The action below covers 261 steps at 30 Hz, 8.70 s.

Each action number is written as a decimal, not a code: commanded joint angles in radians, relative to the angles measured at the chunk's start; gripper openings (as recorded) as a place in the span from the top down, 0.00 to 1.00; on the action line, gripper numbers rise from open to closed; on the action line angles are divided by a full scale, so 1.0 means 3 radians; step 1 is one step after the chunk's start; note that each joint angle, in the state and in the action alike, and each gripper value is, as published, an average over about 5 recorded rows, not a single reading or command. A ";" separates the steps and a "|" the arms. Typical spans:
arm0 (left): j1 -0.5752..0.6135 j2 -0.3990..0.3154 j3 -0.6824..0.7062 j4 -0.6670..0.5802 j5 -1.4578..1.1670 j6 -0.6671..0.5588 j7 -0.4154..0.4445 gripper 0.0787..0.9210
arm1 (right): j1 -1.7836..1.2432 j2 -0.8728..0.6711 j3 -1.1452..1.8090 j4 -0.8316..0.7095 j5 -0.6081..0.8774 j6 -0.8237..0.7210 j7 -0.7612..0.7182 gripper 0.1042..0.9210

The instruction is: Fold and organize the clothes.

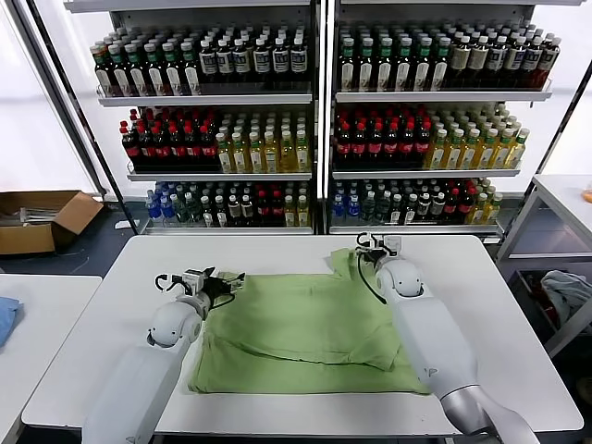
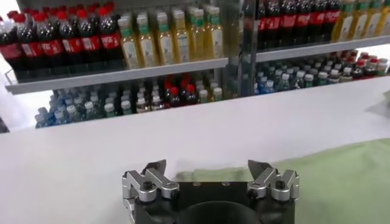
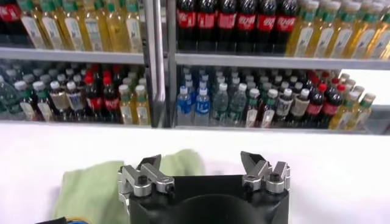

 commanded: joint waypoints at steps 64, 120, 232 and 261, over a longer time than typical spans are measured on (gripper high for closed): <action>0.1535 -0.0020 -0.0536 -0.1638 0.0351 -0.0482 -0.0072 0.99 | -0.2132 -0.0057 0.0394 0.2628 -0.0202 0.0204 0.0478 1.00; 0.2244 -0.0169 -0.0838 -0.1974 0.0793 -0.0491 0.0098 0.99 | -0.3456 -0.0146 0.0635 0.3453 -0.0544 0.0207 0.0733 1.00; 0.1917 -0.0288 -0.0312 -0.2381 0.0875 0.0016 -0.0064 0.97 | -0.3643 -0.0196 0.0978 0.4250 -0.0522 0.0581 0.0816 0.12; 0.1961 -0.0655 -0.0056 -0.2025 0.0278 -0.0486 0.0027 0.58 | -0.3665 -0.0194 0.0884 0.4085 -0.0560 0.0695 0.0801 0.12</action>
